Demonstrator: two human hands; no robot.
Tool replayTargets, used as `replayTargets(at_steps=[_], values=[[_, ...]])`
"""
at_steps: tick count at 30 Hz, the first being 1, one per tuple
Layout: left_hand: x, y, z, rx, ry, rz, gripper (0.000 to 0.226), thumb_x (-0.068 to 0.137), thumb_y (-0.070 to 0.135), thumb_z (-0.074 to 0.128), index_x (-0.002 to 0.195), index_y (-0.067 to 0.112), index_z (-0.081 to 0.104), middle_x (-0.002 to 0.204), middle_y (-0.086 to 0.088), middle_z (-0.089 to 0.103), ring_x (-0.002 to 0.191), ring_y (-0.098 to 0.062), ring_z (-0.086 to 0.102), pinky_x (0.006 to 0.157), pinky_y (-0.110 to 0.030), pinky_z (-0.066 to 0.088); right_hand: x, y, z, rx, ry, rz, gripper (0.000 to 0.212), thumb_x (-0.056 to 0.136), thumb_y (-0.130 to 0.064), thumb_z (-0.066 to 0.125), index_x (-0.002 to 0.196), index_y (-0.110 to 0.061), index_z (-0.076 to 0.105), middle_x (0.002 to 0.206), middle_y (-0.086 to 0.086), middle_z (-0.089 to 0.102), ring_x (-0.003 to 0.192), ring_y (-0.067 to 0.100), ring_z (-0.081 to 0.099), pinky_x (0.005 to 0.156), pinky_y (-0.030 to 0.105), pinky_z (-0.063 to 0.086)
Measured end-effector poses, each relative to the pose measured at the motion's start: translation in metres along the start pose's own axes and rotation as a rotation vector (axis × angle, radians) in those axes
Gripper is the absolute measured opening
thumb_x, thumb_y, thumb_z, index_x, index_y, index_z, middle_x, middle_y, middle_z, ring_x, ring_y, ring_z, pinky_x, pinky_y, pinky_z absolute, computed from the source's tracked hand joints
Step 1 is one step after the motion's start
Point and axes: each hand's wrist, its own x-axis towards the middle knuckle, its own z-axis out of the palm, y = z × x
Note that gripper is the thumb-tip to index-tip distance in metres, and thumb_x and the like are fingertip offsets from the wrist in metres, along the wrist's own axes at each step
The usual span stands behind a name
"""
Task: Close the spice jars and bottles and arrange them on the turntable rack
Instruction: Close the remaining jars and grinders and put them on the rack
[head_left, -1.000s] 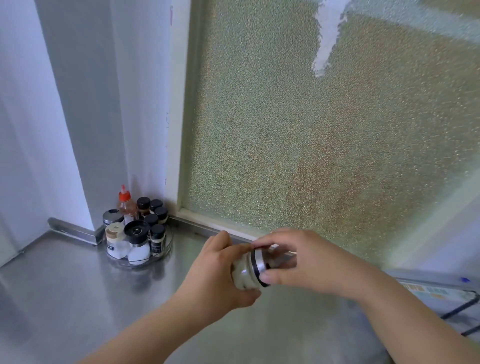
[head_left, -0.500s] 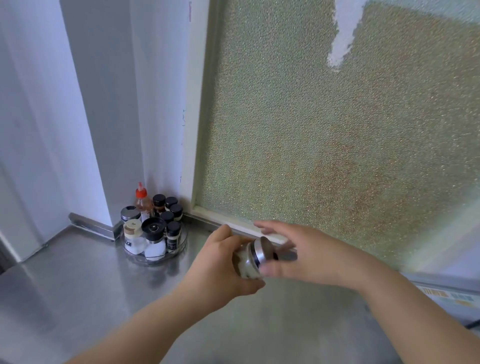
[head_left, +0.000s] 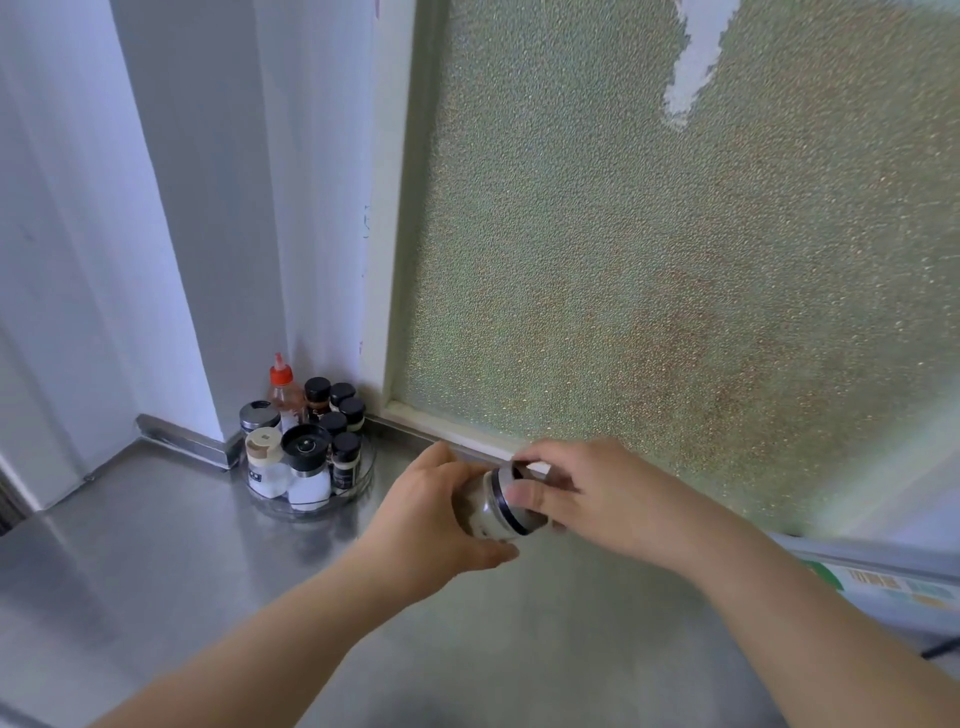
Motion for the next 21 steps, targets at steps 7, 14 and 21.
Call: replayTargets(at_steps=[7,14,21], values=[[0.001,-0.004,0.001,-0.007,0.022,0.031,0.054,0.051,0.034,0.085,0.101,0.029,0.065,0.079,0.011,0.039,0.071,-0.005,0.045,0.062,-0.01,0.039,0.004,0.003,0.01,-0.01,0.051,-0.023,0.044,0.073,-0.065,0.055,0.098,-0.029,0.057,0.077,-0.007,0.064,0.068,0.009,0.061,0.066,0.031,0.05],[0.002,-0.024,-0.002,-0.028,0.038,0.009,0.06,0.05,0.035,0.085,0.104,0.027,0.061,0.084,0.014,0.043,0.08,0.001,0.048,0.064,-0.006,0.038,0.022,0.002,0.015,0.069,-0.113,-0.016,0.065,0.066,-0.051,0.075,0.122,-0.05,0.042,0.114,-0.025,0.056,0.104,-0.007,0.055,0.094,0.021,0.045],[-0.007,-0.057,-0.01,-0.039,0.155,-0.102,0.056,0.048,0.024,0.087,0.099,0.022,0.062,0.082,0.014,0.041,0.072,-0.004,0.049,0.063,-0.008,0.039,0.059,-0.02,0.052,0.017,0.03,-0.002,0.039,0.068,-0.06,0.065,0.085,-0.026,0.058,0.065,-0.007,0.058,0.056,0.004,0.051,0.052,0.023,0.039]])
